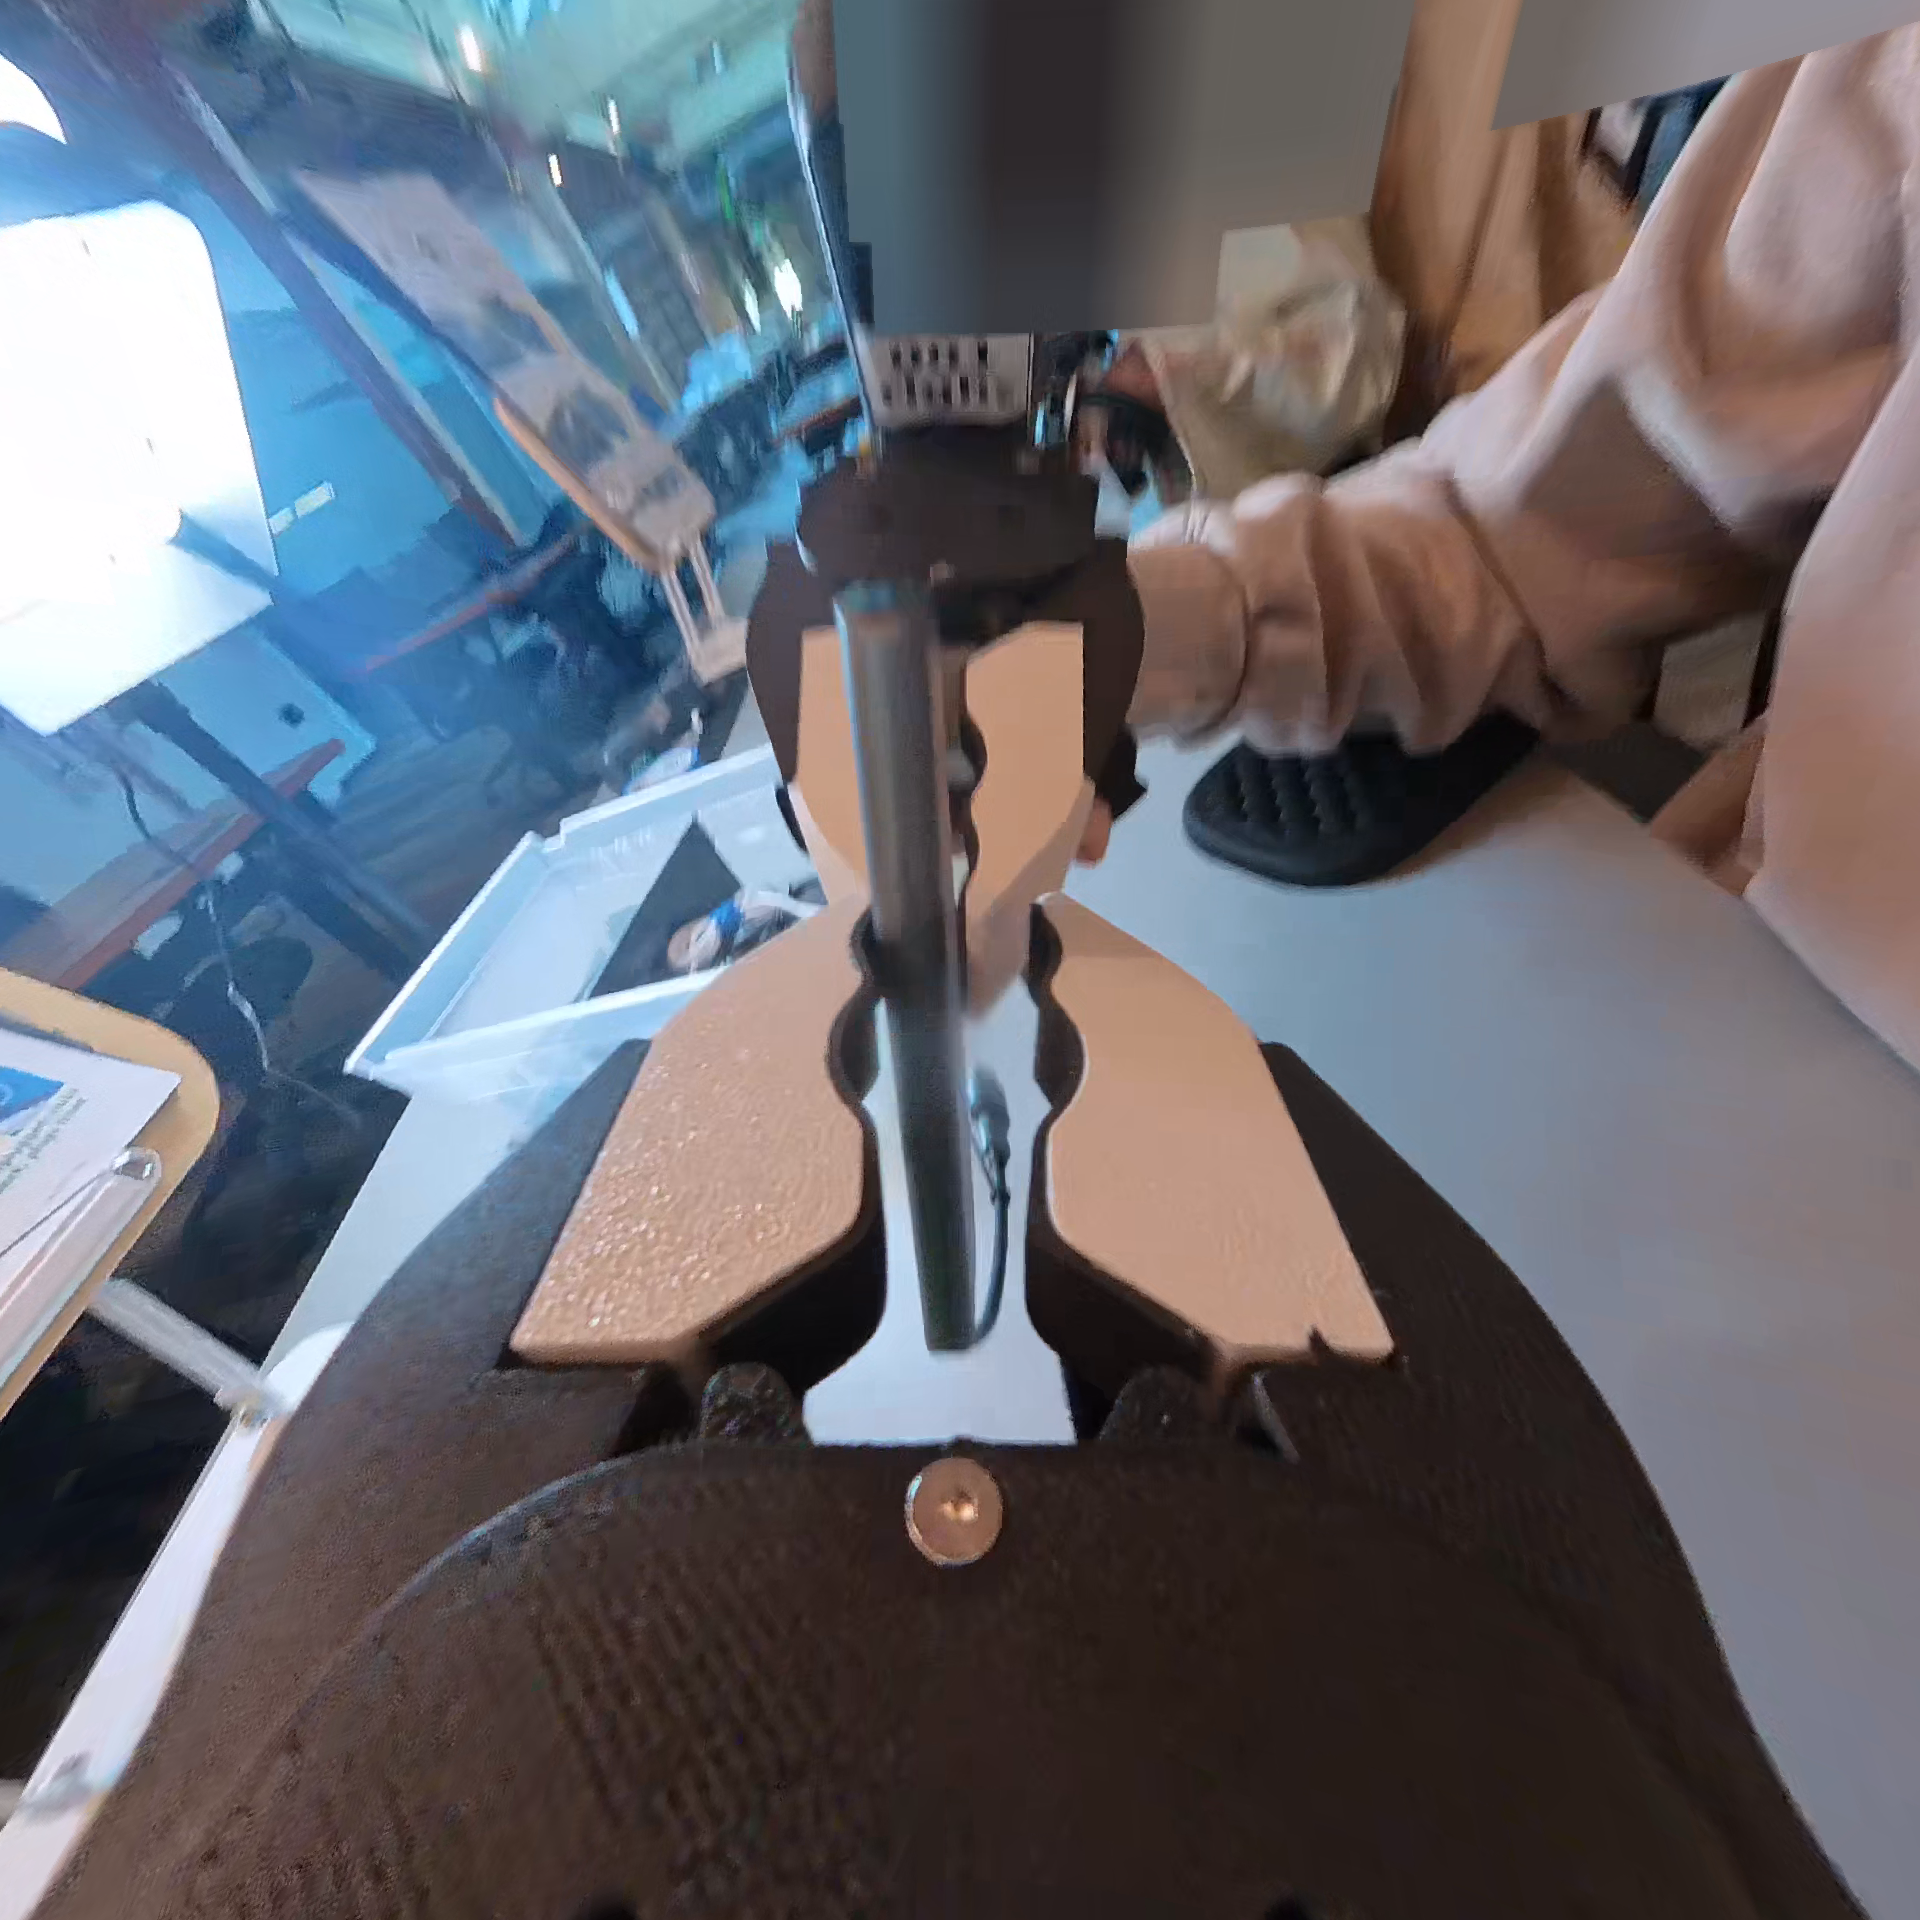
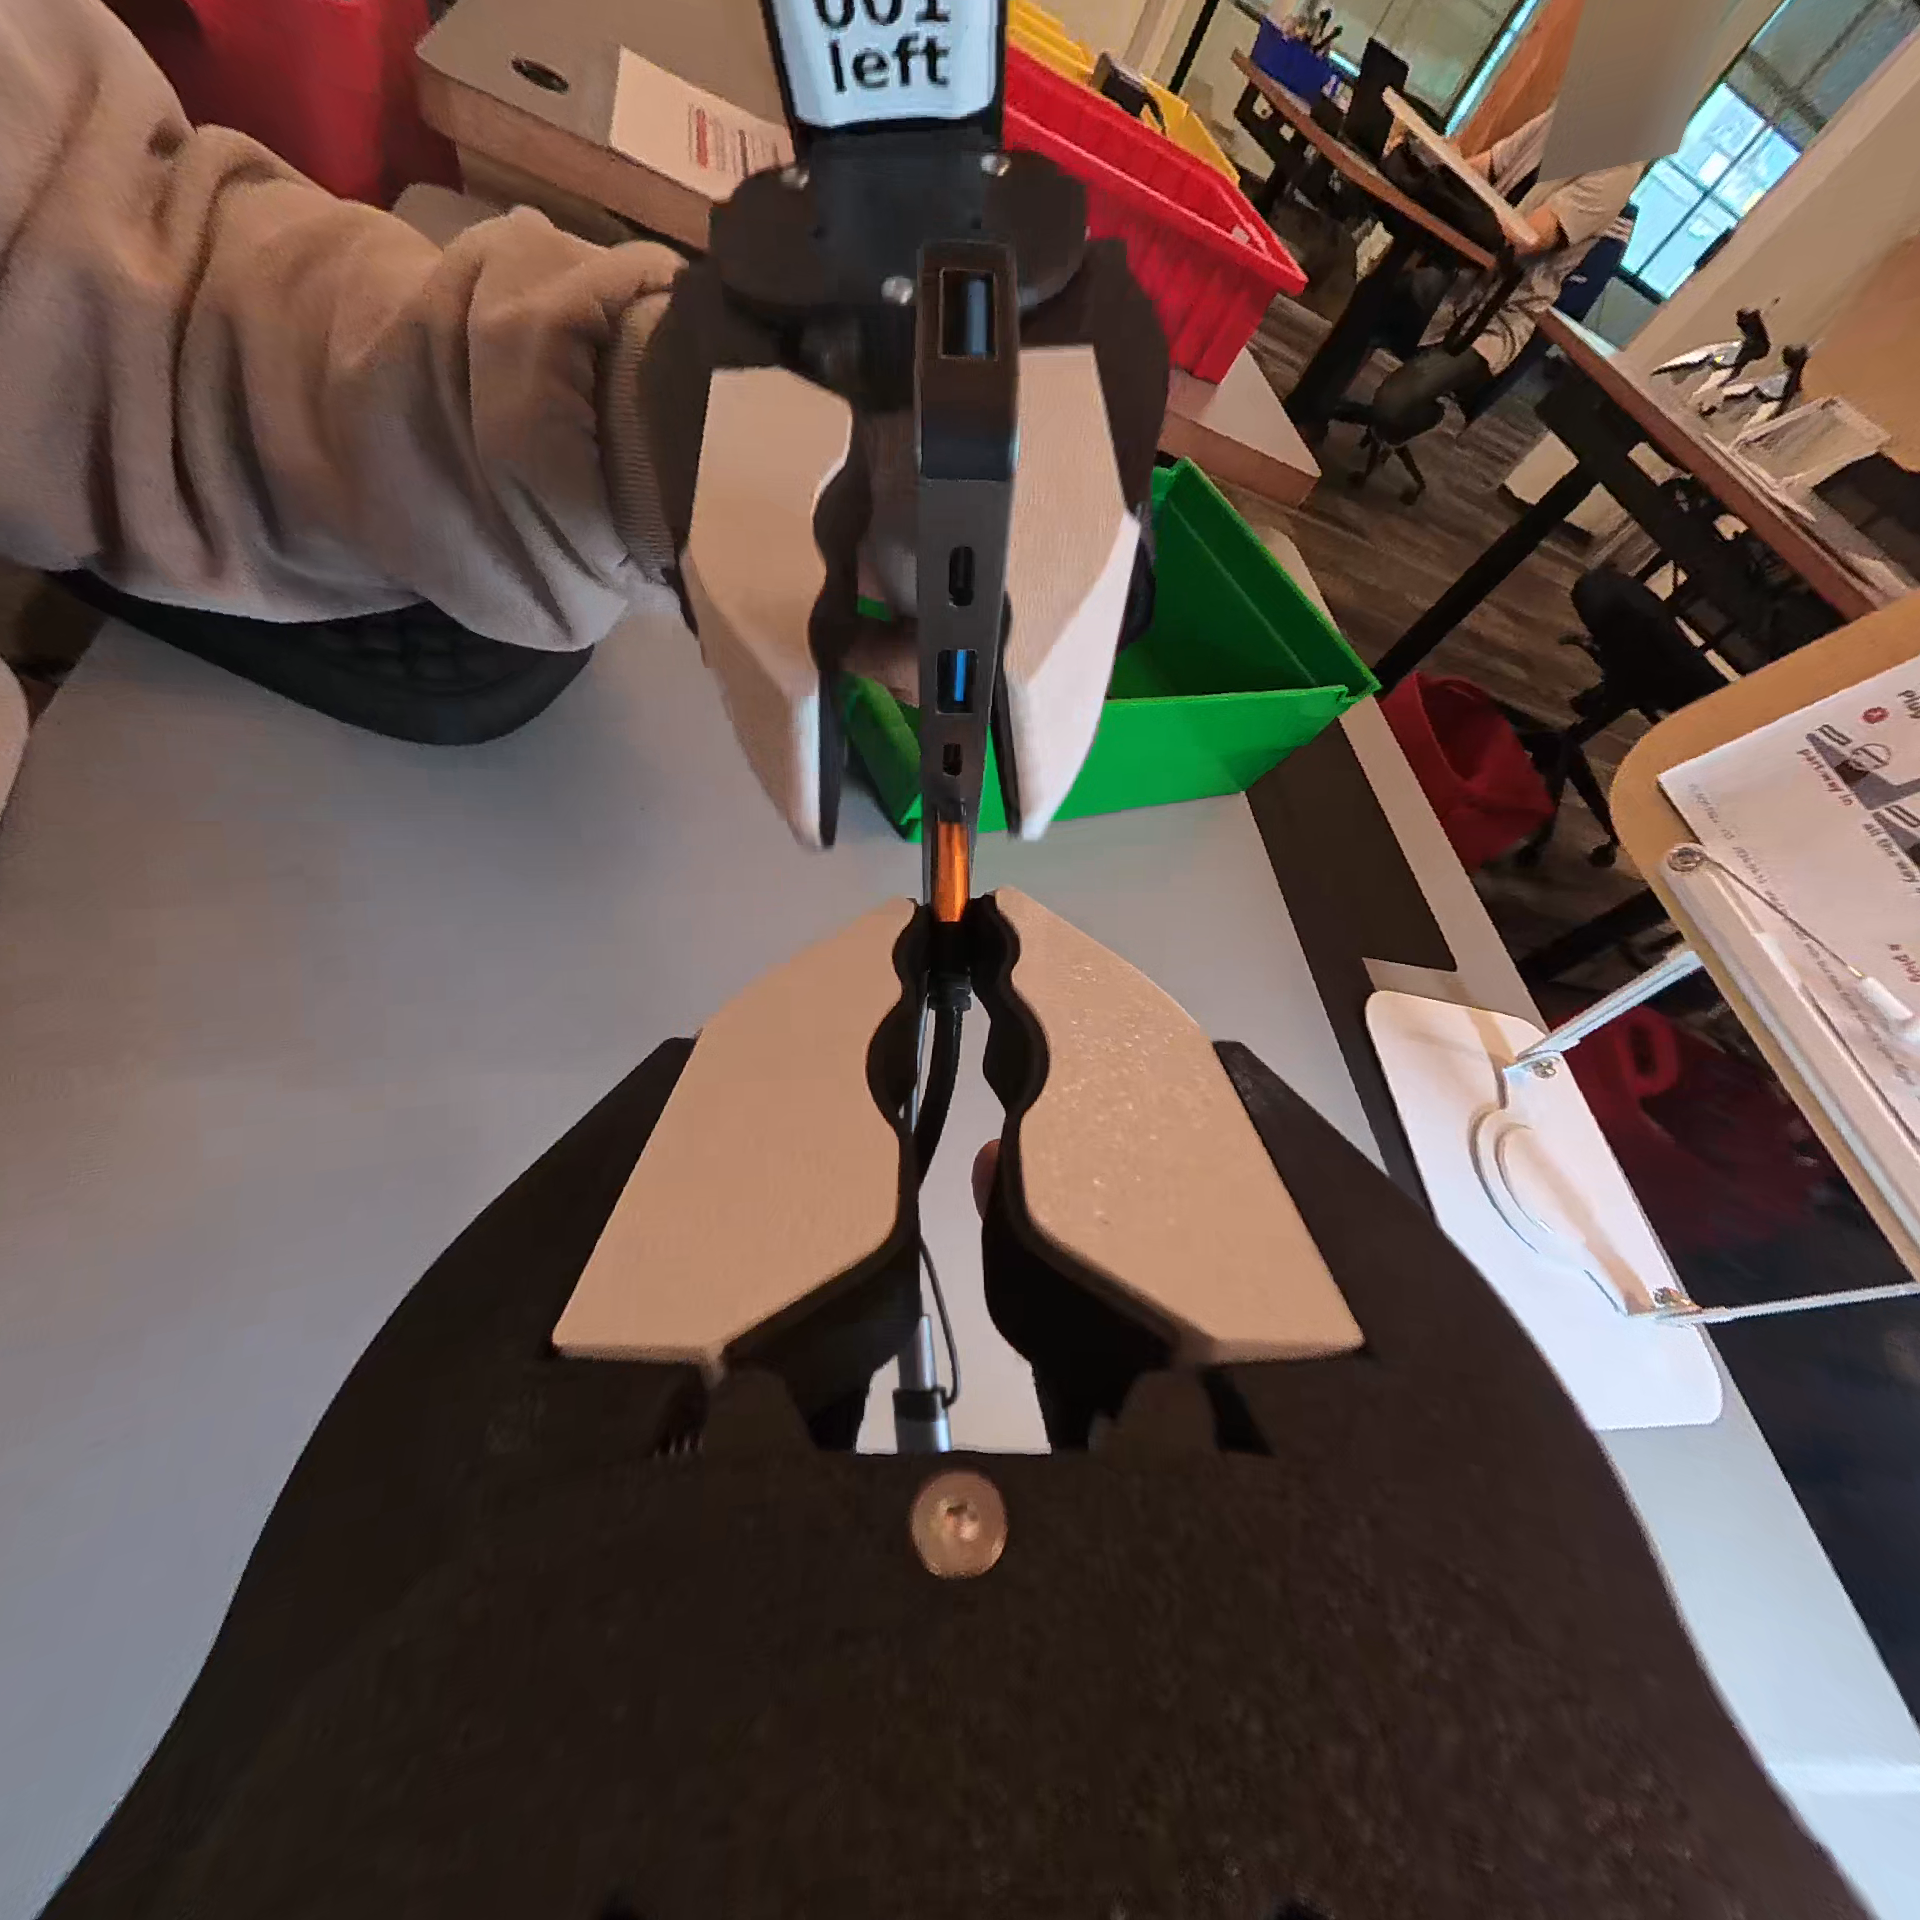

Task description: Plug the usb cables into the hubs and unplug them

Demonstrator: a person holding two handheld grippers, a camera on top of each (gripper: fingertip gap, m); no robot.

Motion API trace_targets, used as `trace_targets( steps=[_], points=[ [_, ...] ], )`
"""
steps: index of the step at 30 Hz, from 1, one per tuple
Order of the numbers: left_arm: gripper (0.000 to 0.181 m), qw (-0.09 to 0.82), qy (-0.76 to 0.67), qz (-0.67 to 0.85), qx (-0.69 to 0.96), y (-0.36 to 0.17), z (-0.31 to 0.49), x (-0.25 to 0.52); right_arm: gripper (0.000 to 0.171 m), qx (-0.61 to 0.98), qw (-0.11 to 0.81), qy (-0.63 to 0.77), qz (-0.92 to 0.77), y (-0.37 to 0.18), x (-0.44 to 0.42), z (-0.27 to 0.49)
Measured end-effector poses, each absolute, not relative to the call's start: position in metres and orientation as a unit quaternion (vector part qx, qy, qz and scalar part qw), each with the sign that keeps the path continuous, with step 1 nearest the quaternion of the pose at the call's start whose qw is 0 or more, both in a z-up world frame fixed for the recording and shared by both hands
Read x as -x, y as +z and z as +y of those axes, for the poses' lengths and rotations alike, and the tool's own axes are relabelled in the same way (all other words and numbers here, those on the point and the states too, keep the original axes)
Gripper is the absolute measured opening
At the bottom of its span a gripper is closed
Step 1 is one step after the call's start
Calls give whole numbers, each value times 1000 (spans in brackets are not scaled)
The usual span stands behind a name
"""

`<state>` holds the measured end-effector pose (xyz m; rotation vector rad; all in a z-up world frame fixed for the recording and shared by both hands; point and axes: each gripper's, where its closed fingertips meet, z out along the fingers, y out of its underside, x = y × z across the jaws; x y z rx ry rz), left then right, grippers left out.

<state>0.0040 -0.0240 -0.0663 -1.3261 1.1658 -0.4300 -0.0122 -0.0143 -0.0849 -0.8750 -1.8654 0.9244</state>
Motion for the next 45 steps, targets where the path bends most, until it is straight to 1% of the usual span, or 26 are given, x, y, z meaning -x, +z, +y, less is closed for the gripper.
trace_targets(
  steps=[1, 2, 4, 5, 9, 10, 12, 14, 16, 18, 22, 25, 27, 30, 35, 38, 41, 45],
  points=[
    [31, 602, -165, 511, 591, -75, -19, -1, 7, 351, 422, 377, -746, -84, 11, -15],
    [31, 598, -148, 512, 599, -81, -15, 1, 7, 351, 417, 381, -747, -84, 10, -16],
    [16, 602, -151, 511, 595, -83, -14, 0, 7, 351, 419, 368, -752, -86, 9, -14],
    [12, 601, -154, 510, 596, -83, -14, -1, 7, 351, 419, 362, -755, -88, 9, -13],
    [11, 587, -163, 517, 601, -84, -17, -1, 7, 344, 415, 357, -763, -91, 8, -15],
    [11, 601, -175, 508, 592, -76, -19, 1, 7, 349, 414, 347, -766, -94, 8, -12],
    [11, 652, -221, 466, 556, -41, -28, 18, 7, 368, 415, 309, -772, -107, 5, 7],
    [11, 676, -214, 456, 538, -15, -41, 41, 7, 383, 412, 363, -743, -98, 1, 14],
    [11, 691, -174, 452, 536, -2, -48, 58, 7, 396, 445, 357, -719, -77, -7, 35],
    [11, 710, -146, 436, 533, 9, -50, 70, 7, 405, 494, 363, -679, -45, -21, 56],
    [11, 733, -117, 403, 535, 16, -41, 86, 7, 412, 647, 338, -545, 25, -69, 107],
    [11, 735, -127, 392, 539, 11, -34, 85, 7, 382, 767, 268, -441, 60, -114, 142],
    [11, 729, -131, 395, 544, 5, -30, 79, 7, 361, 817, 198, -404, 59, -132, 164],
    [11, 719, -133, 402, 551, -3, -26, 71, 7, 380, 813, 120, -424, 27, -127, 195],
    [11, 711, -142, 404, 558, -12, -21, 66, 7, 373, 796, 105, -464, -13, -96, 202],
    [11, 708, -142, 406, 561, -16, -19, 65, 8, 353, 810, 119, -452, -8, -92, 196],
    [11, 704, -146, 407, 563, -19, -17, 63, 7, 342, 825, 144, -426, 12, -97, 199],
    [11, 699, -161, 405, 567, -26, -13, 58, 7, 335, 848, 141, -385, 36, -109, 215]
  ],
)
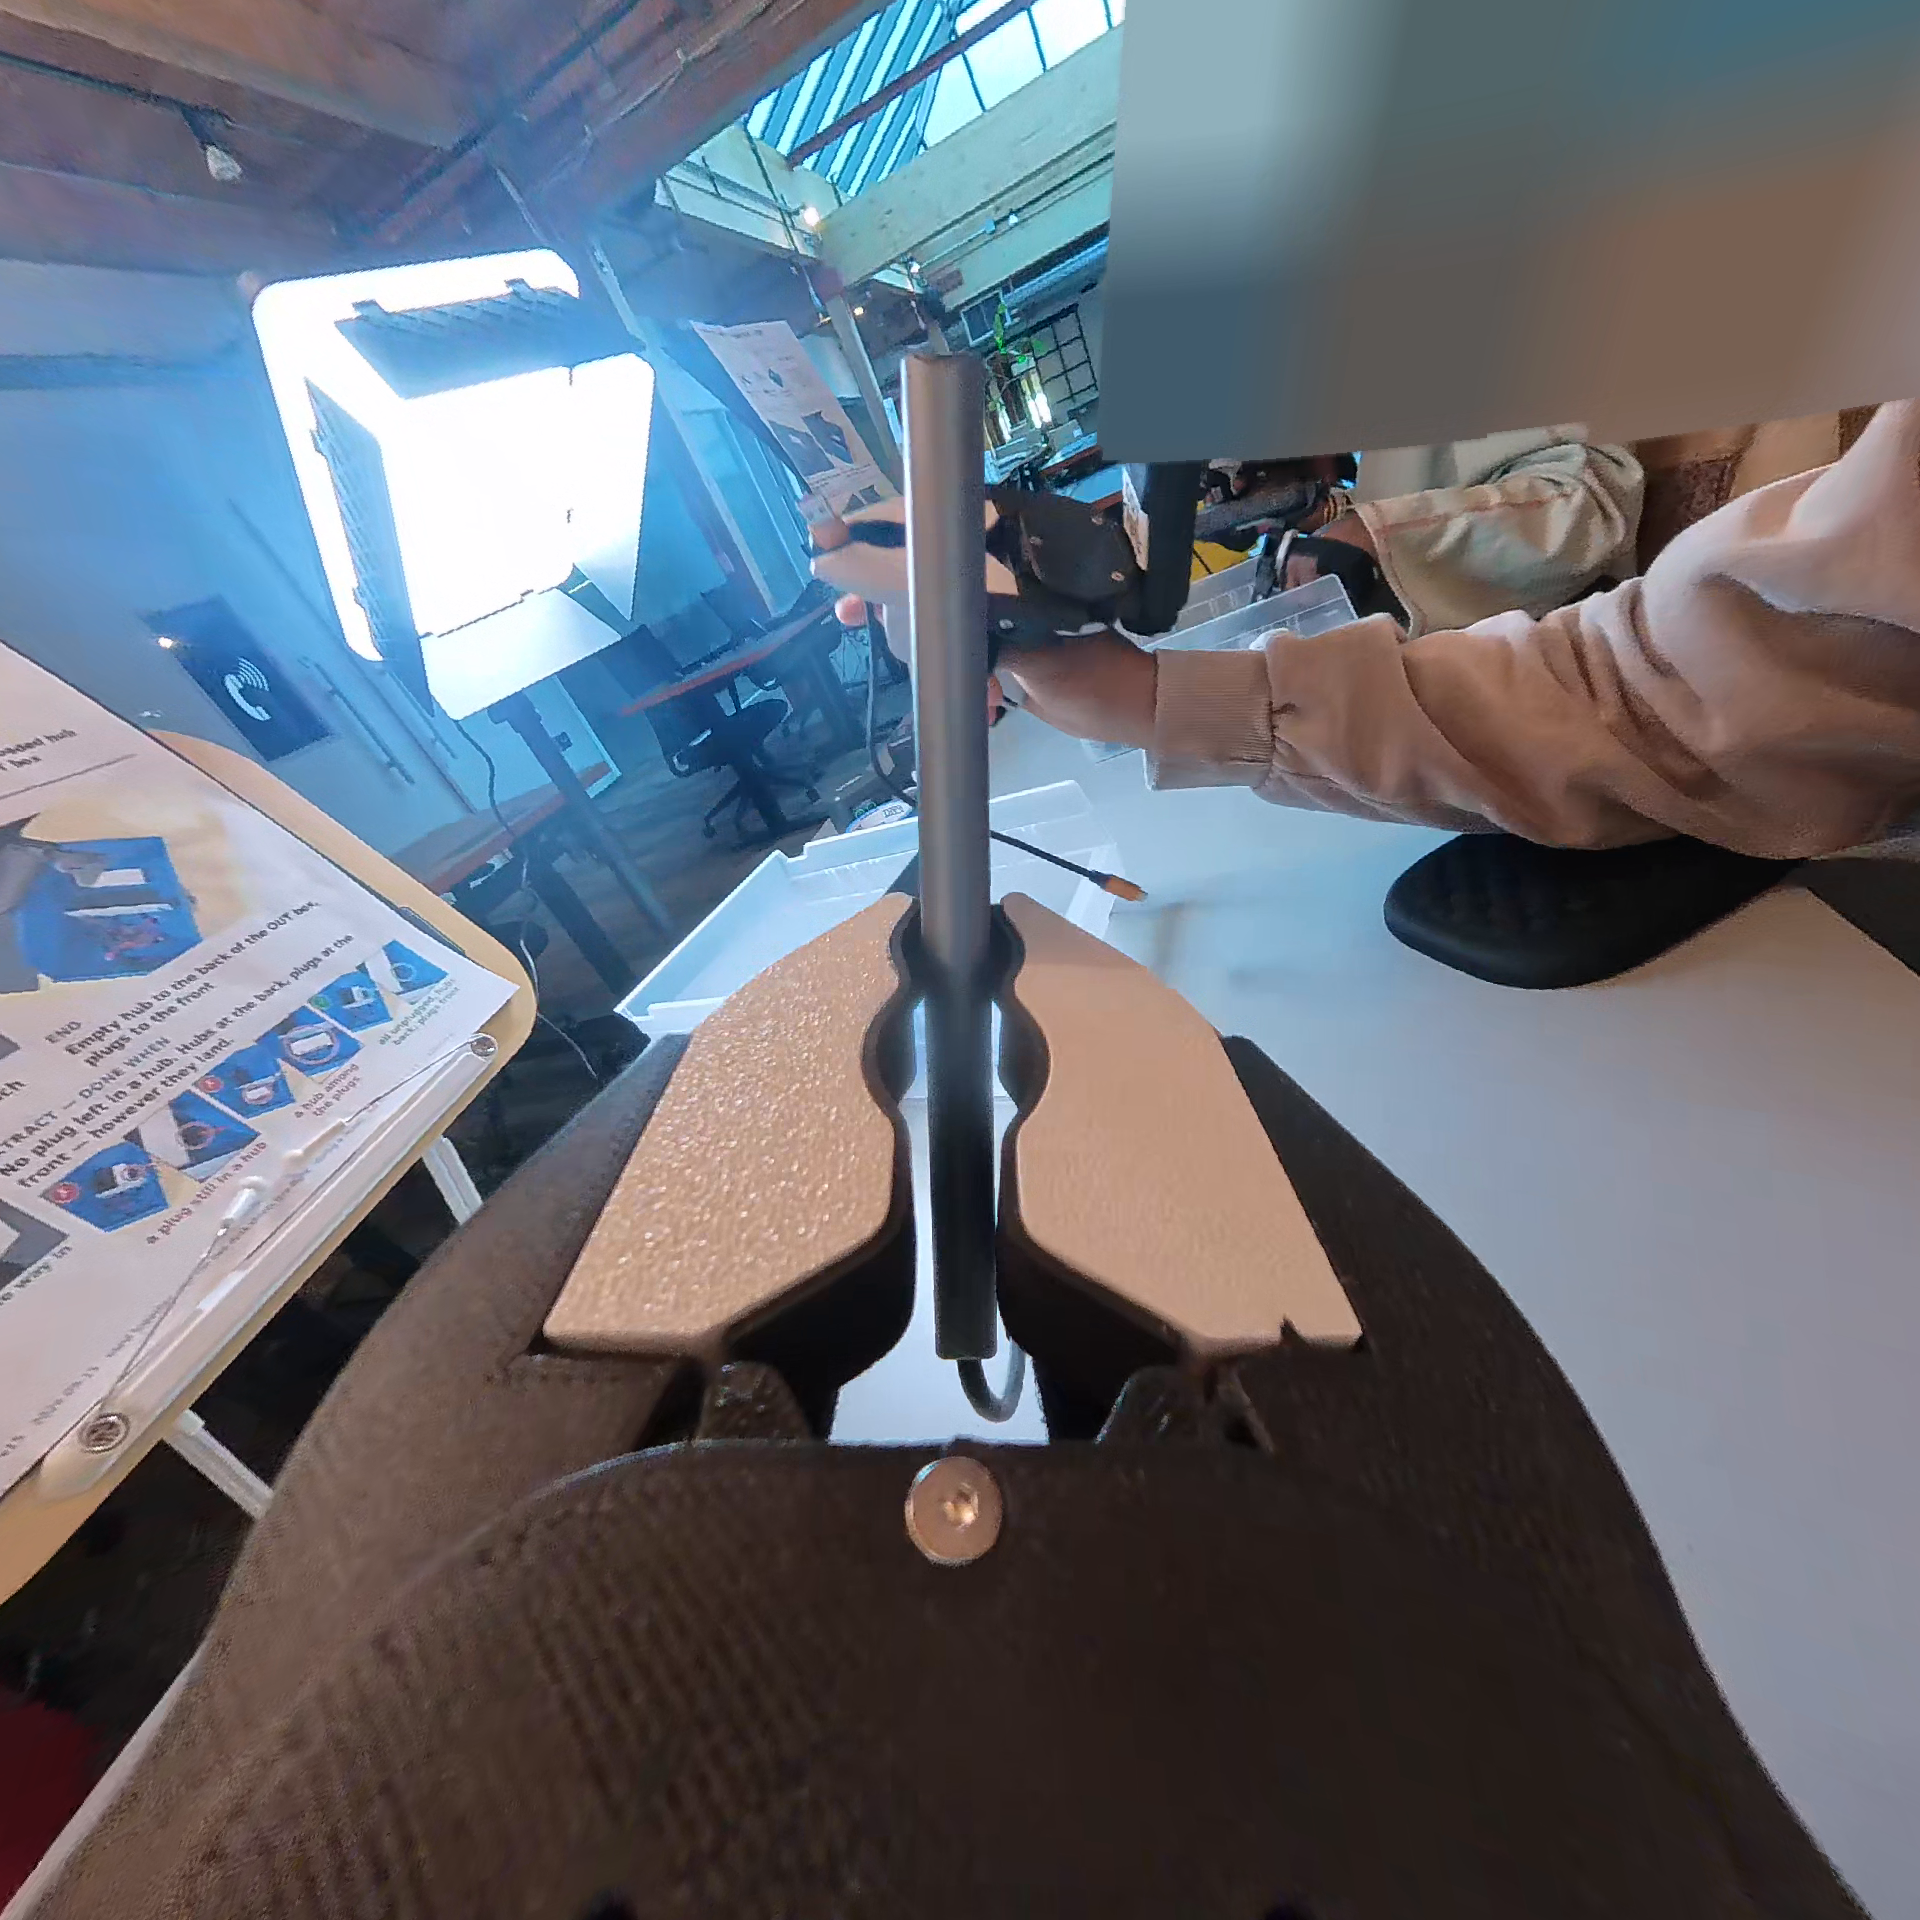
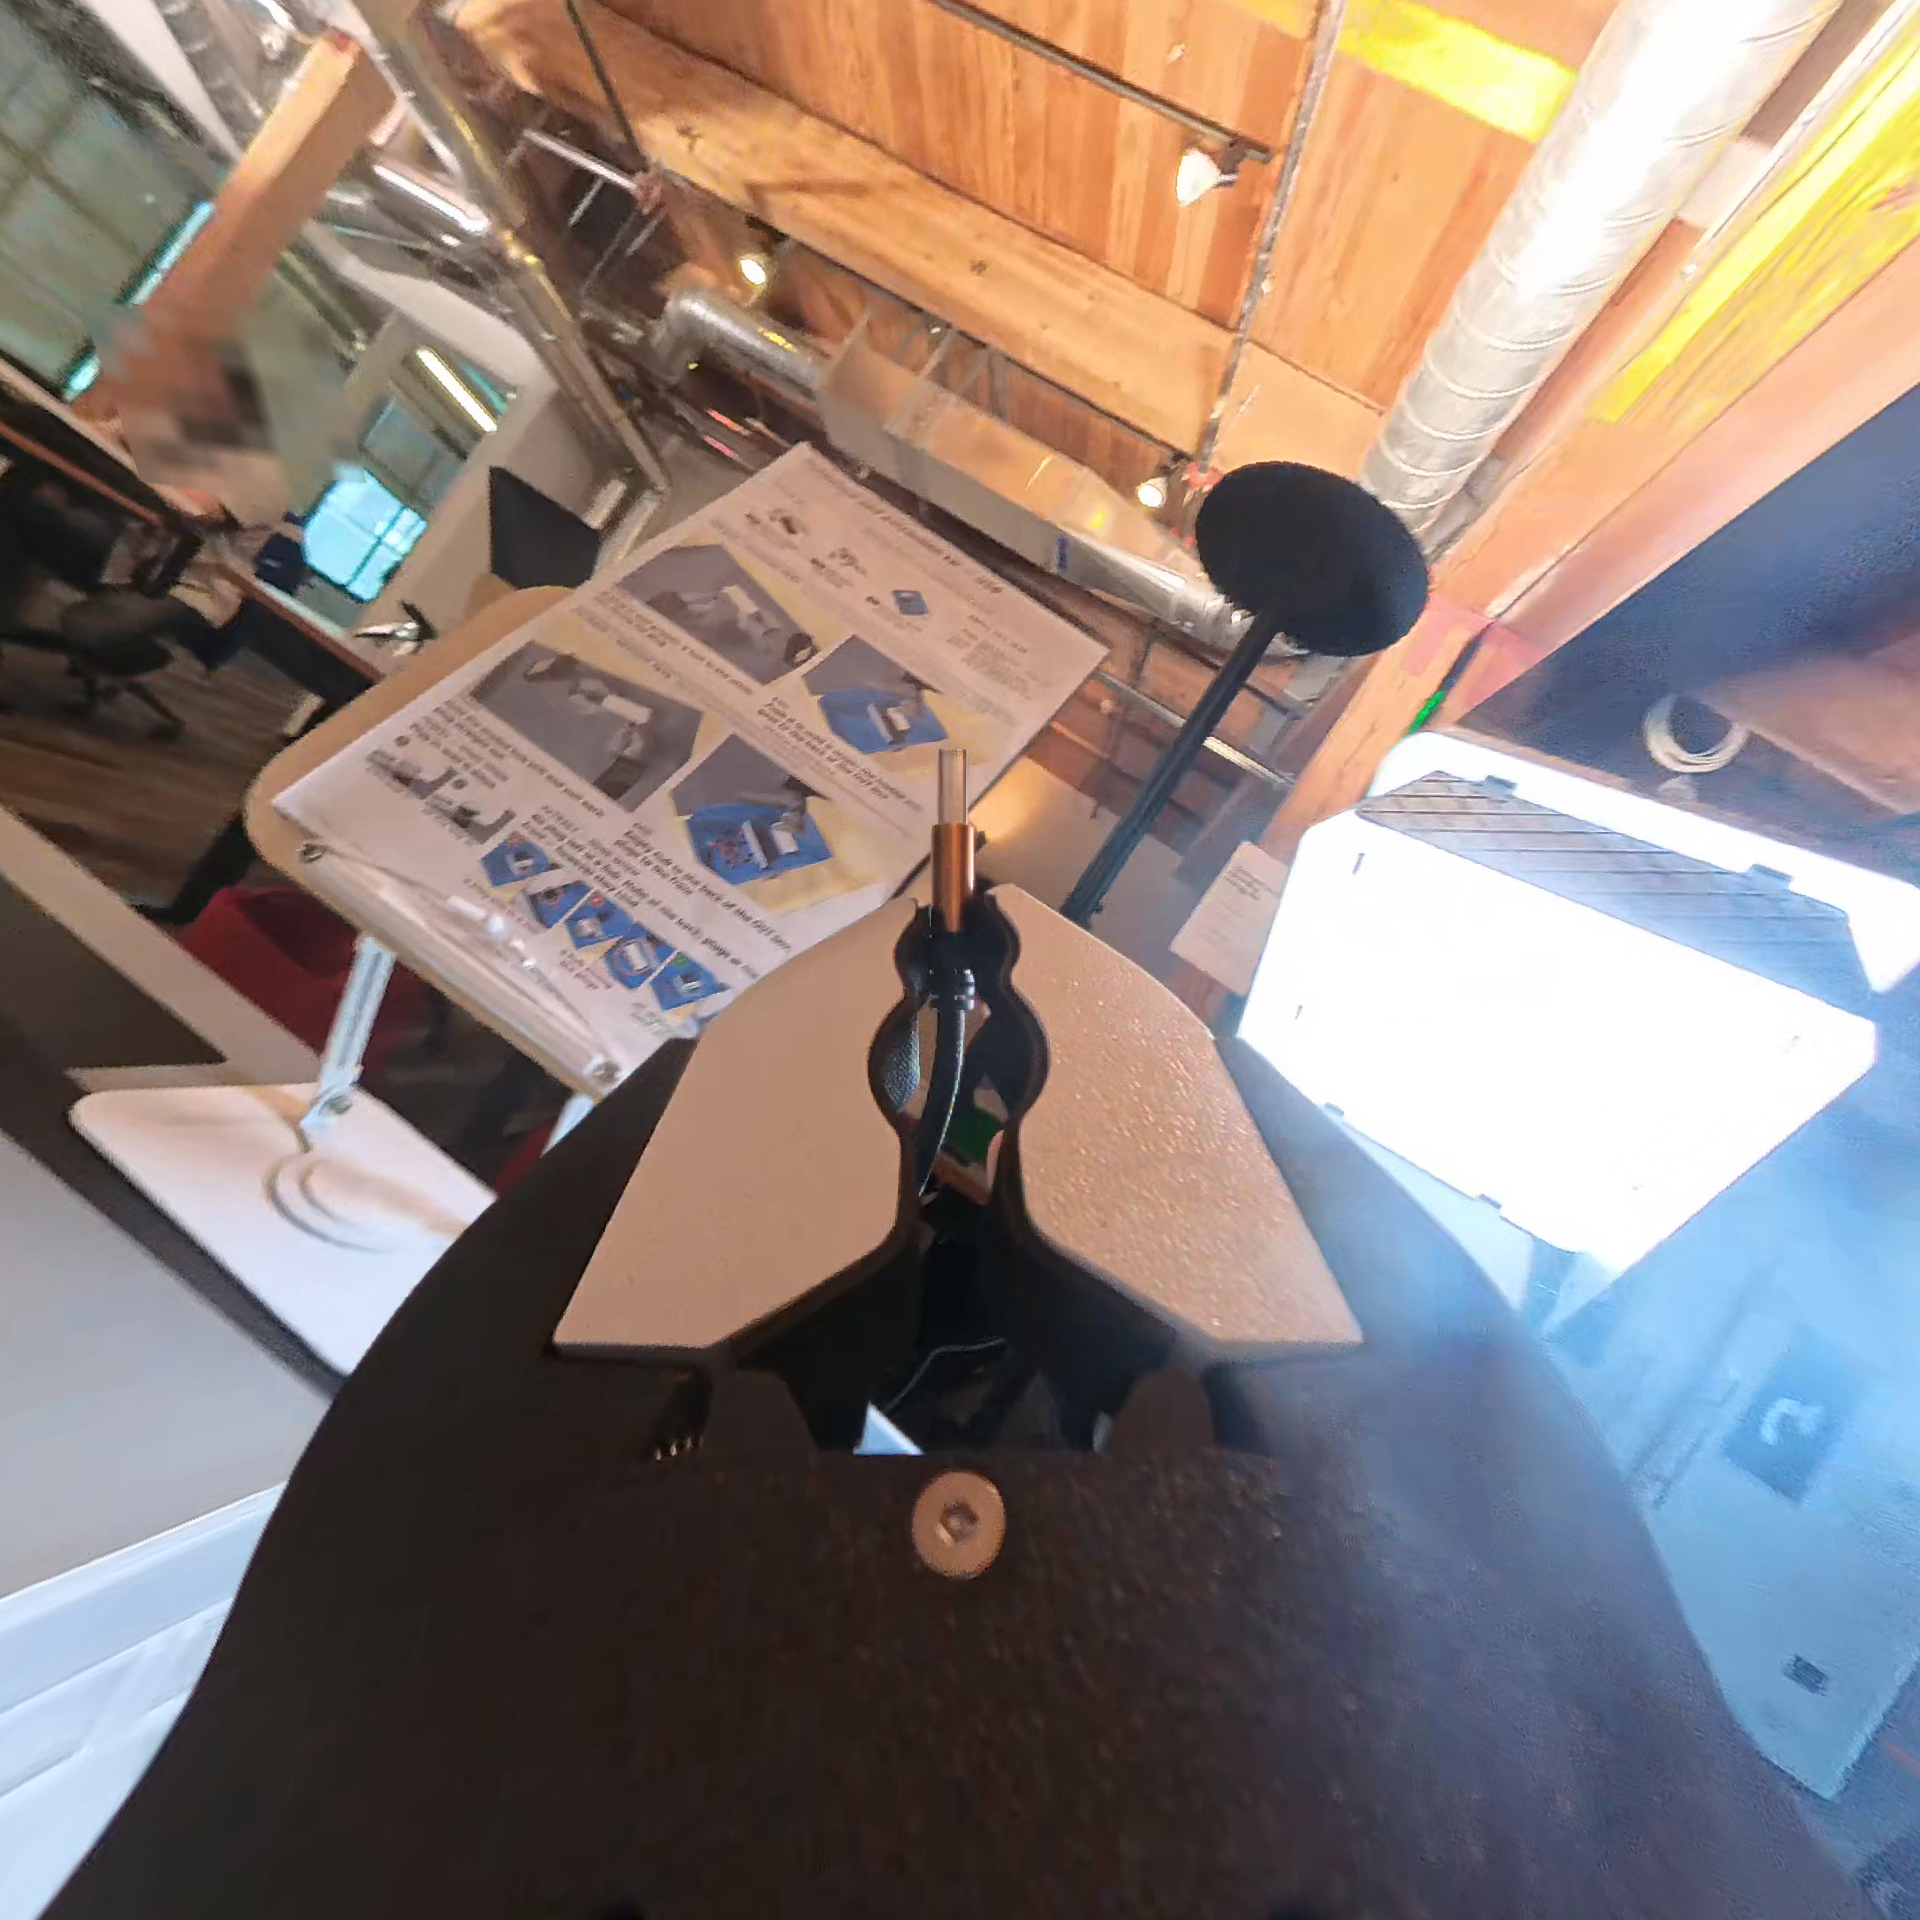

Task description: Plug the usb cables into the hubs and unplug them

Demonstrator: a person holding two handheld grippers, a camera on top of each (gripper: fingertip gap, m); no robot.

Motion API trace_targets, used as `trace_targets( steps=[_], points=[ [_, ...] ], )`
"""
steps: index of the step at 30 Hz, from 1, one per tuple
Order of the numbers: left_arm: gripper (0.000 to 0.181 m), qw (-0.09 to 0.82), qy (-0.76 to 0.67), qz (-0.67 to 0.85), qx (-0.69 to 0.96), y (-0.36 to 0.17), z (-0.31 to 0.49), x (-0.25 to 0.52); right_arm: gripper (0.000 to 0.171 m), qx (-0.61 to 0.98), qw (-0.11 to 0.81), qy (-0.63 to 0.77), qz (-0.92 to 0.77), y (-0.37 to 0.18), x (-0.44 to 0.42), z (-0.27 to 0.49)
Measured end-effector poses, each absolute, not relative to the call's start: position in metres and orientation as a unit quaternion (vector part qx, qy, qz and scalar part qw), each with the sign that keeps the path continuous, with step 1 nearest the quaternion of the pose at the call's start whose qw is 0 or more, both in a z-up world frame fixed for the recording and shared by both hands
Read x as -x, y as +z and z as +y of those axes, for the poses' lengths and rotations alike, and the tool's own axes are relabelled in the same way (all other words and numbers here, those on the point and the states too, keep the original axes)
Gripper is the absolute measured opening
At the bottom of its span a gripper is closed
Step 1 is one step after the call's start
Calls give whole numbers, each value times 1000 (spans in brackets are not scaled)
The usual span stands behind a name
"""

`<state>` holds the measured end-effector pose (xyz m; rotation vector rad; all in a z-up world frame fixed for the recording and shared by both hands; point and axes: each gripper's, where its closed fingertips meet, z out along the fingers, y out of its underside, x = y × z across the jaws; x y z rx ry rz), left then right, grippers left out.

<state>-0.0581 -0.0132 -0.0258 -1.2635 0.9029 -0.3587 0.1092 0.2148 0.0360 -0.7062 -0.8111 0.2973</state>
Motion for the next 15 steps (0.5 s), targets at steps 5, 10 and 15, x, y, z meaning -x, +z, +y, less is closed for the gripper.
trace_targets(
  steps=[5, 10, 15],
  points=[
    [11, 692, -166, 403, 576, -34, -8, 61, 13, 315, 885, 107, -326, 50, -133, 224],
    [11, 688, -172, 398, 582, -39, -5, 63, 7, 358, 830, 68, -423, -8, -102, 244],
    [11, 685, -170, 416, 574, -34, -13, 57, 8, 523, 608, 117, -586, -104, -77, 259]
  ],
)
